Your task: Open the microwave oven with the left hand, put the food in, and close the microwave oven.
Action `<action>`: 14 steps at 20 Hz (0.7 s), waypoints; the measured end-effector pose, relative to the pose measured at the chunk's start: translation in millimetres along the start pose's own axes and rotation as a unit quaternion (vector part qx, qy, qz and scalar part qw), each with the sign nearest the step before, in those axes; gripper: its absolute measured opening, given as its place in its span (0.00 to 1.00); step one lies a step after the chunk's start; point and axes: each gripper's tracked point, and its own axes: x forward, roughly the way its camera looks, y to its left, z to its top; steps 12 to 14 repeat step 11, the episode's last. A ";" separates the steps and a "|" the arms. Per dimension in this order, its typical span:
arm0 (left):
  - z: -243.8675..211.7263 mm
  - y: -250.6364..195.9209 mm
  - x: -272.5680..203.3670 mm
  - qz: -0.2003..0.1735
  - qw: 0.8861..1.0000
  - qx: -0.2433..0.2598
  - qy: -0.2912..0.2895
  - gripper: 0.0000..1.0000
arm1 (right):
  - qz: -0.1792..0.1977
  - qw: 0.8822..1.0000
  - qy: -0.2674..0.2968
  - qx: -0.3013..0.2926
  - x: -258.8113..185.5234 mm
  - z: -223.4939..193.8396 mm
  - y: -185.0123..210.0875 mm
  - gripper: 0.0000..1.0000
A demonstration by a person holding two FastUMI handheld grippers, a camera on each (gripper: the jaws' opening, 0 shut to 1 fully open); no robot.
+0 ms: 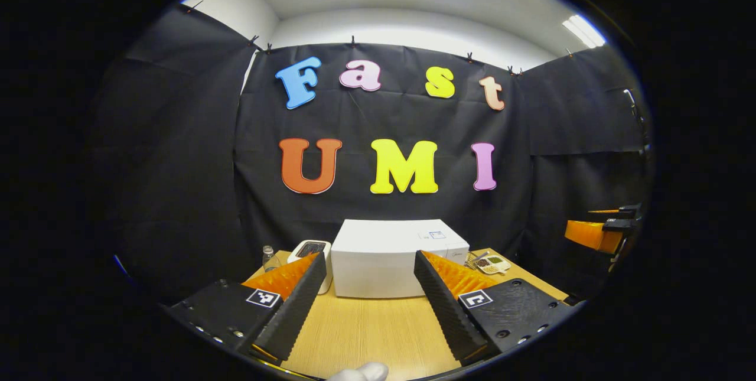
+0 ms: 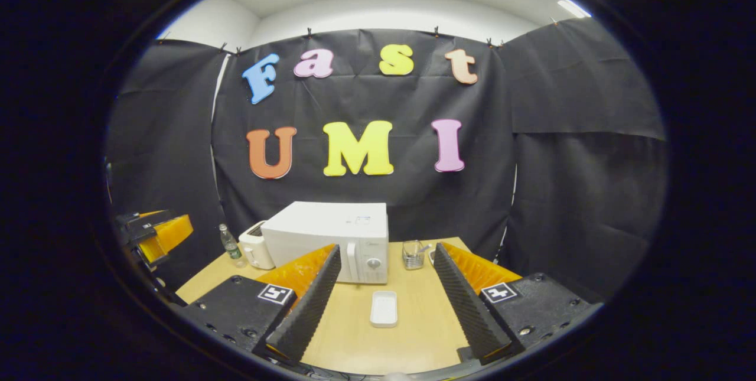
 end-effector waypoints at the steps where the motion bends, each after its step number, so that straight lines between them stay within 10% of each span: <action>1: 1.8 1.5 -1.5 0.001 1.000 0.001 -0.001 0.94 | 0.001 1.000 0.000 0.002 -0.2 0.9 0.9 0.91; 14: 3.5 0.2 1.7 0.002 1.000 0.008 -0.001 0.82 | -0.001 1.000 -0.002 0.007 4.0 1.7 -4.3 0.91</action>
